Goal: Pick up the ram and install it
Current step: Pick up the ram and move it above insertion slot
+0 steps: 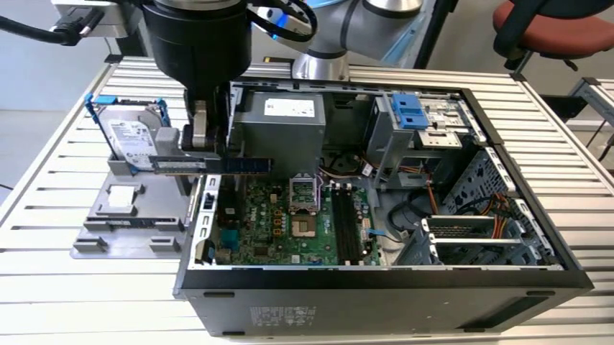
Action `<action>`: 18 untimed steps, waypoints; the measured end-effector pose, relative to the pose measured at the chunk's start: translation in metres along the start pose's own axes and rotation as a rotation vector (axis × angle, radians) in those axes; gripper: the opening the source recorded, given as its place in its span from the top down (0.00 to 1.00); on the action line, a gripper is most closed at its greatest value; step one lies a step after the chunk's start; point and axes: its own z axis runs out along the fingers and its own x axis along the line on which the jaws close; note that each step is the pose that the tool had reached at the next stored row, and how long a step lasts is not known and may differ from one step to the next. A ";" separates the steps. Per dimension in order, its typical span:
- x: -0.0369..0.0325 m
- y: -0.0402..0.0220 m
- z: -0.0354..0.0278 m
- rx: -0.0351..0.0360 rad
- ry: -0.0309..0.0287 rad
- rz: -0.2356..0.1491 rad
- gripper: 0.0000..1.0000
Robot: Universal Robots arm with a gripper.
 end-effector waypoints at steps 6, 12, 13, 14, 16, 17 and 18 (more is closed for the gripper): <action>0.0003 -0.0159 -0.0009 -0.0022 0.0000 0.000 1.00; 0.0007 -0.0325 -0.0018 -0.0059 0.0000 -0.001 1.00; 0.0007 -0.0354 -0.0019 -0.0068 -0.0001 -0.001 1.00; 0.0007 -0.0382 -0.0021 -0.0076 -0.0001 -0.002 1.00; 0.0009 -0.0442 -0.0024 -0.0095 -0.0001 -0.002 1.00; 0.0009 -0.0472 -0.0025 -0.0107 -0.0001 -0.003 1.00; 0.0010 -0.0503 -0.0028 -0.0119 0.0000 -0.004 1.00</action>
